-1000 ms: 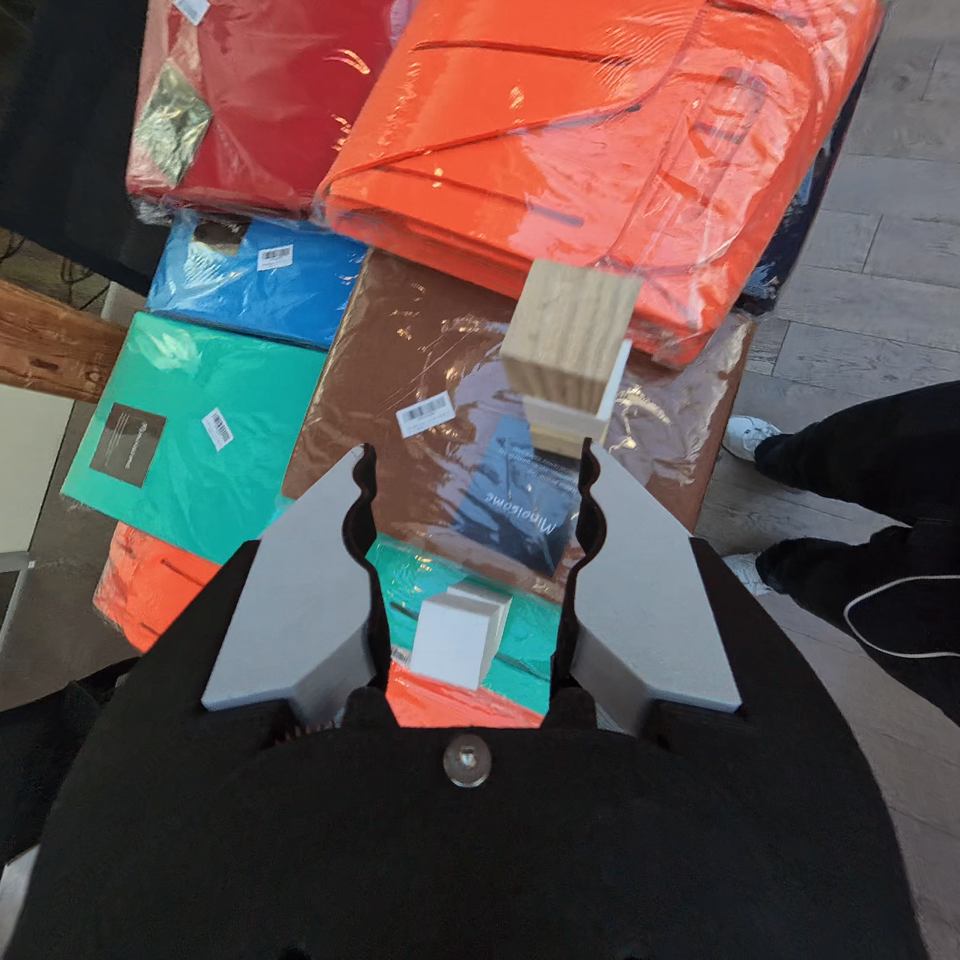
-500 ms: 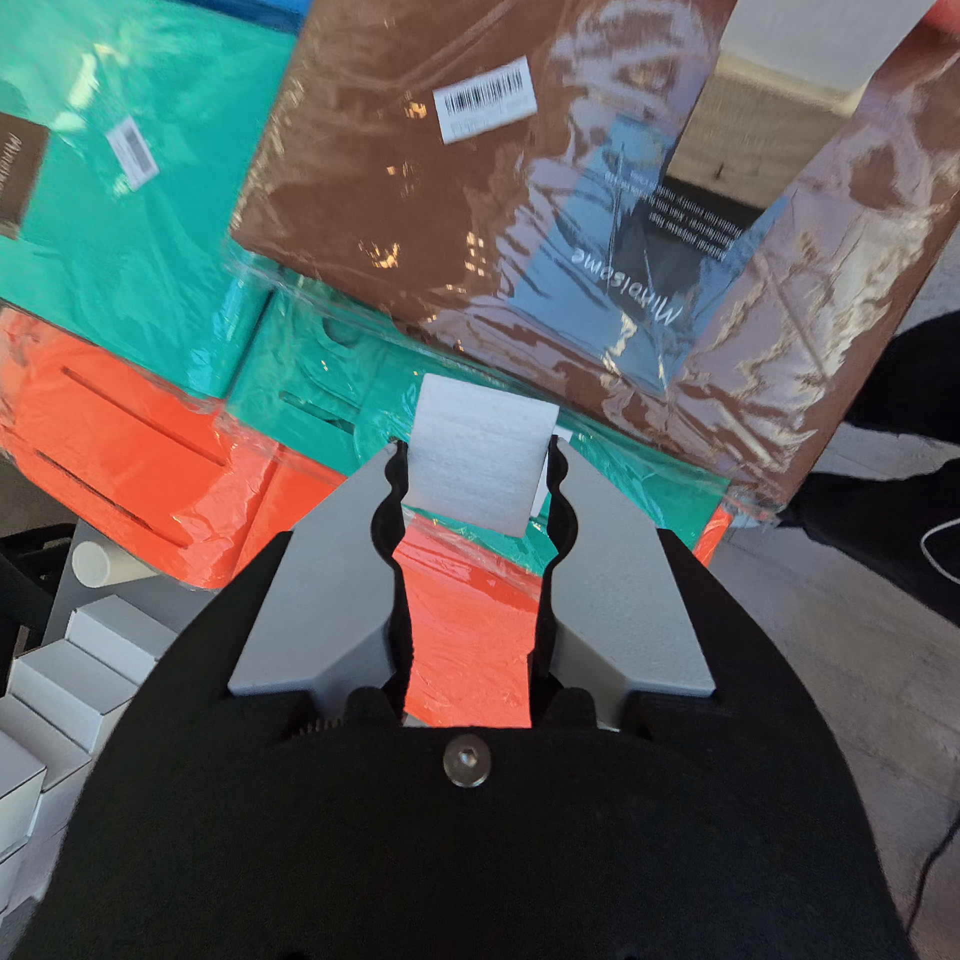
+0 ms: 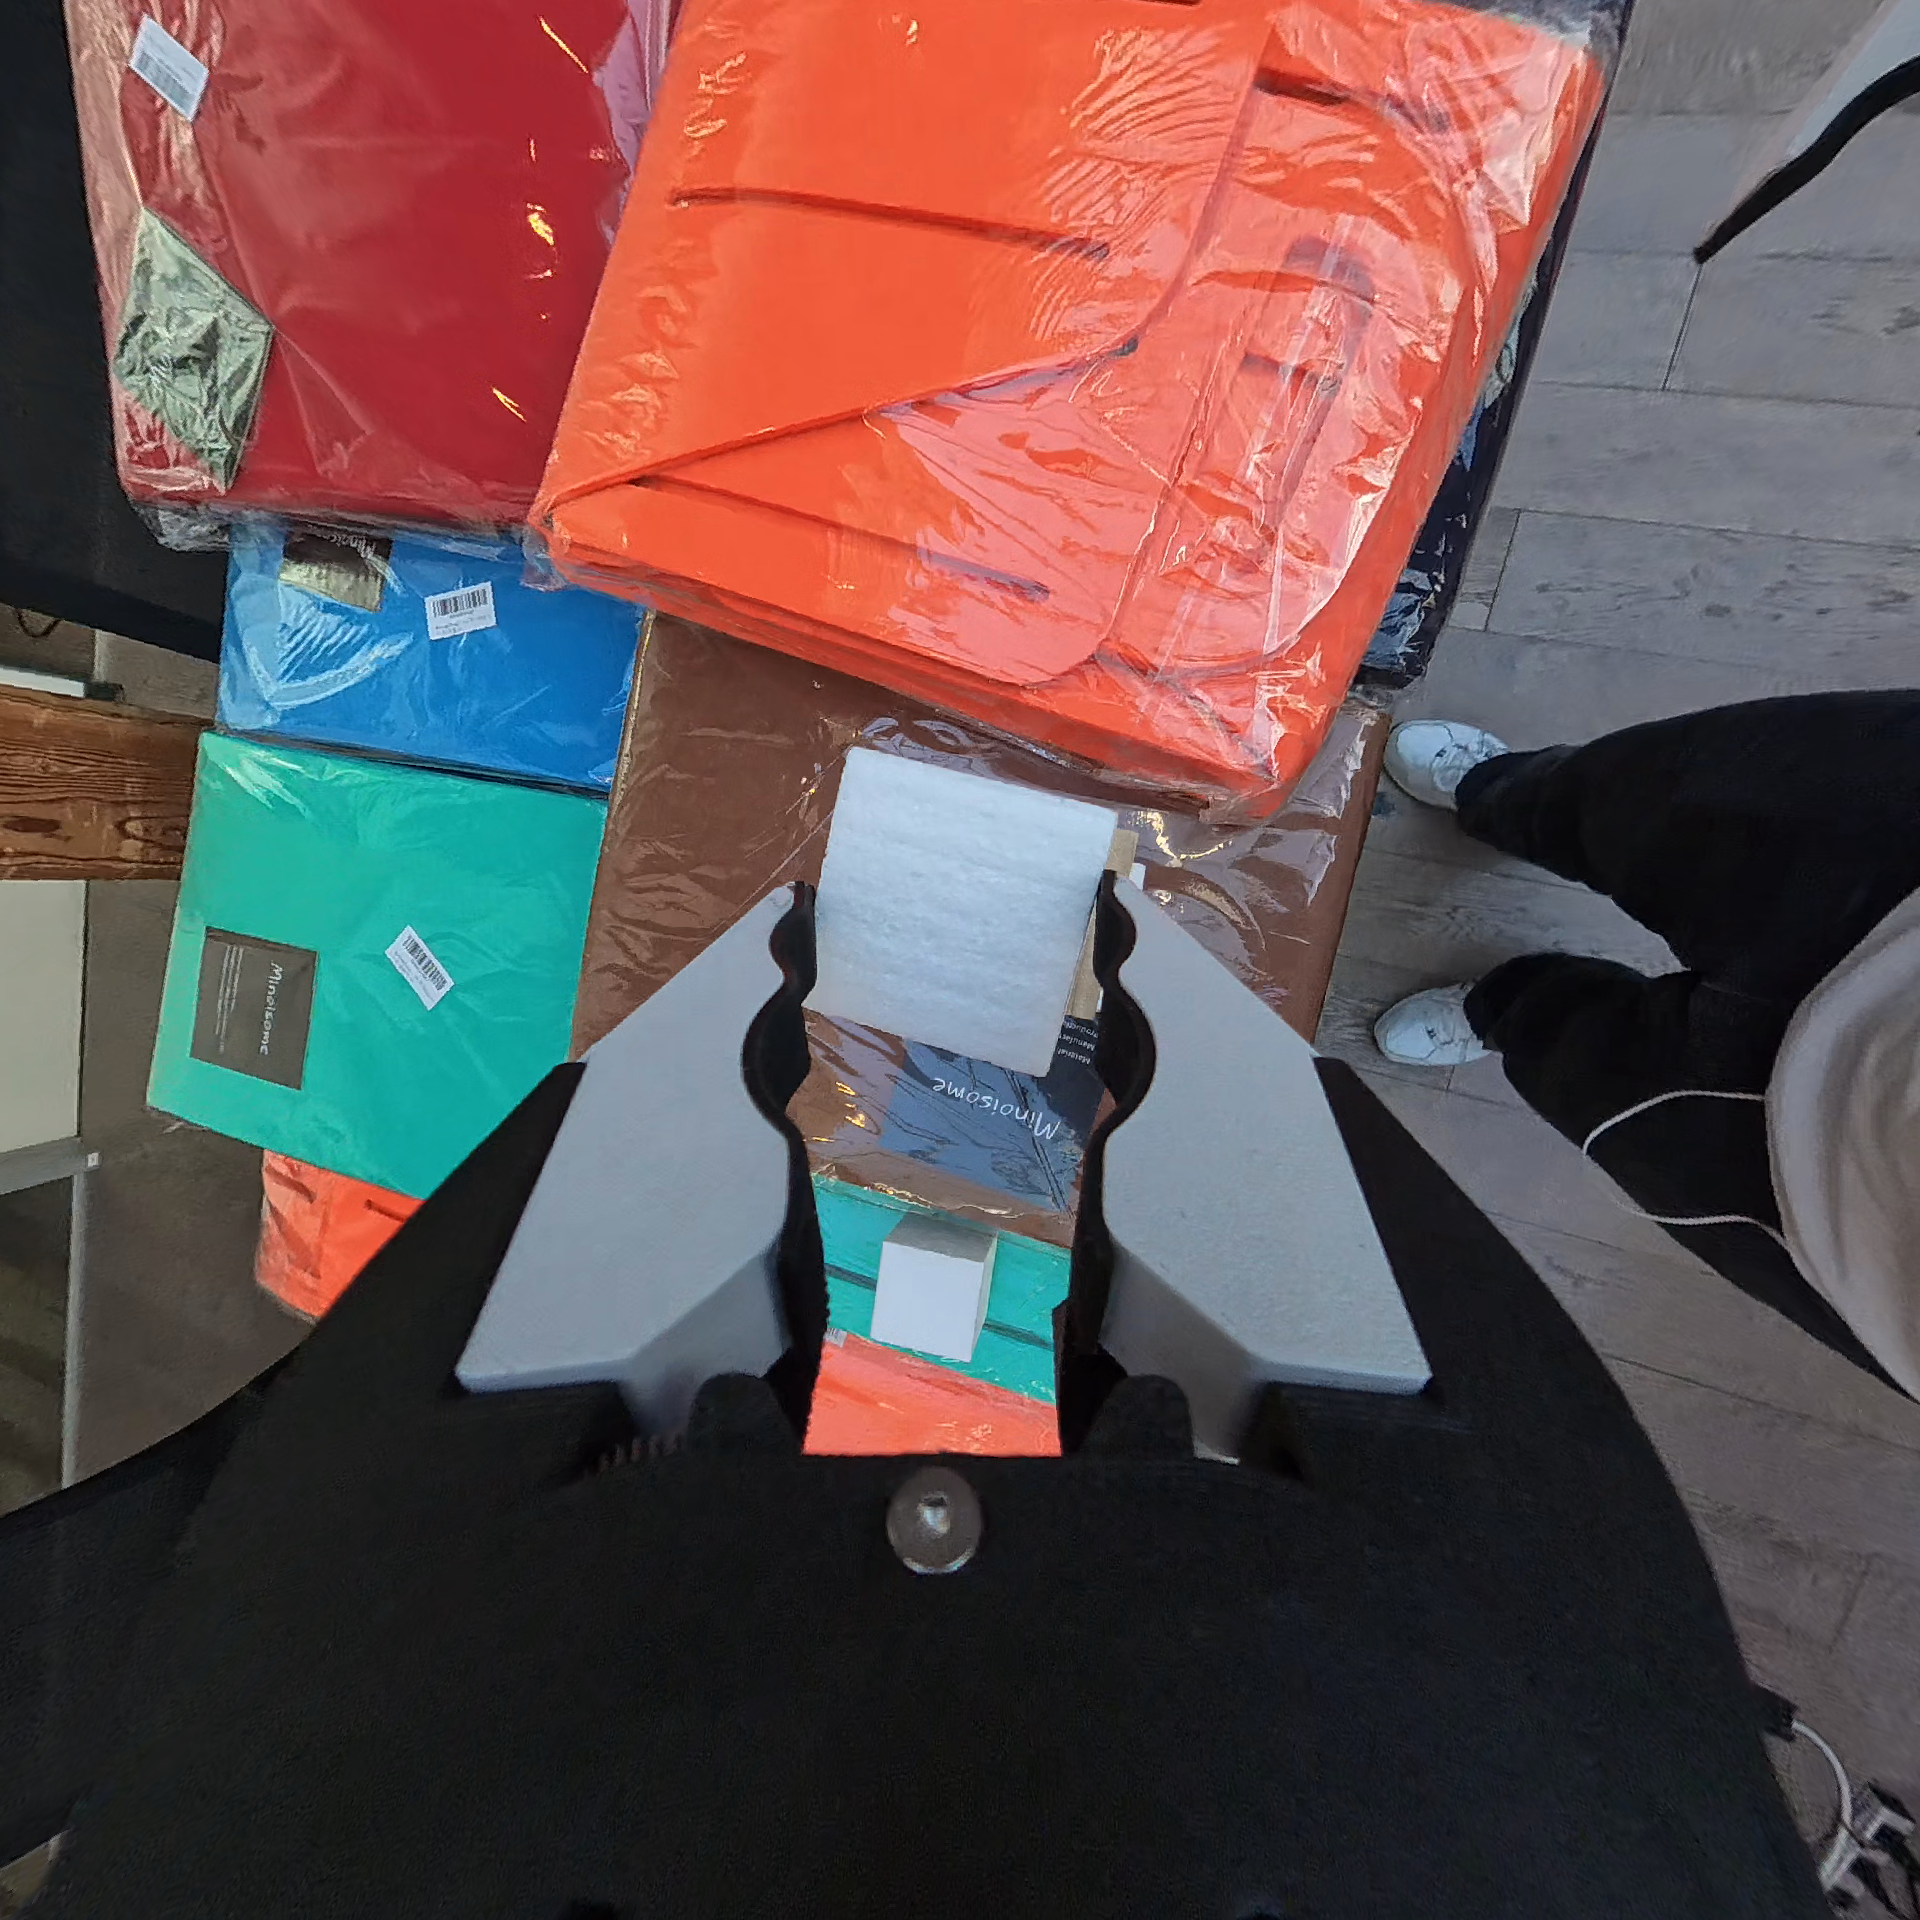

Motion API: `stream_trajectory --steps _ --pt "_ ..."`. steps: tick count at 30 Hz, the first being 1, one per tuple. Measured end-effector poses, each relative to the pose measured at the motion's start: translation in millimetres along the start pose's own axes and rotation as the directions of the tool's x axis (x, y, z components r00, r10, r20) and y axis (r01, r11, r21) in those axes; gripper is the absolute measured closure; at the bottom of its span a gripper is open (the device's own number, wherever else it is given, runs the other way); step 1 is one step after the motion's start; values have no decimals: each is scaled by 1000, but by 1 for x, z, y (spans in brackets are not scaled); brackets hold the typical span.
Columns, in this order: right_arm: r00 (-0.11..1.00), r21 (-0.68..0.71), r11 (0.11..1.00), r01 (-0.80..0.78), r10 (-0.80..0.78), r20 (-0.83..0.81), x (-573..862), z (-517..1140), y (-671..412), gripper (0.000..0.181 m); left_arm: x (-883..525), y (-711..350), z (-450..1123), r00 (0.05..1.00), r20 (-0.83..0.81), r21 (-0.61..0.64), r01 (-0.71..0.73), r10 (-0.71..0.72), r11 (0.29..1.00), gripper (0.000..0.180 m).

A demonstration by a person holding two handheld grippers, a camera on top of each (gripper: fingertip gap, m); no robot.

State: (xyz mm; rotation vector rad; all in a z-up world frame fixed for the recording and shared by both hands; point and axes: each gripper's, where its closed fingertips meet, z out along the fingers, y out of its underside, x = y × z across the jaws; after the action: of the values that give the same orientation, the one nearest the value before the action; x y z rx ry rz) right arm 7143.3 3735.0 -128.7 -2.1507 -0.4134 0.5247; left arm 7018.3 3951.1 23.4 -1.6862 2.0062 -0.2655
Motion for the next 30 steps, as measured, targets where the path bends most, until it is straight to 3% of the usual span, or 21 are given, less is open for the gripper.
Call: stream_trajectory --steps 10,14,16,19,22,23,26,30 --pt "997 29 997 -75 75 -15 16 -17 21 102 4 6 21 998 -30 -139 -58 55 989 126" --pt "998 23 998 -57 57 -13 17 -15 16 102 2 6 21 999 -1 -134 -33 33 990 102" --pt "999 21 999 -42 42 -13 15 -15 12 102 0 8 11 1000 20 -88 -6 8 996 94" --pt "1000 21 1000 -13 13 -16 11 -16 4 102 -4 26 -18 996 50 87 74 -79 993 92" --pt "1000 14 1000 -4 5 -19 6 -18 1 102 -24 93 -23 986 114 222 93 -121 971 108" --pt "1000 8 1000 -5 5 -14 5 -17 0 102 -30 128 -10 986 106 180 105 -126 978 109" --pt "1000 -28 1000 7 -8 -11 3 -11 -2 102 -32 228 42 986 54 -93 160 -156 983 90" --pt "999 -21 999 39 -39 -2 -6 -4 -21 102 -24 267 80 994 42 -153 111 -105 982 100"
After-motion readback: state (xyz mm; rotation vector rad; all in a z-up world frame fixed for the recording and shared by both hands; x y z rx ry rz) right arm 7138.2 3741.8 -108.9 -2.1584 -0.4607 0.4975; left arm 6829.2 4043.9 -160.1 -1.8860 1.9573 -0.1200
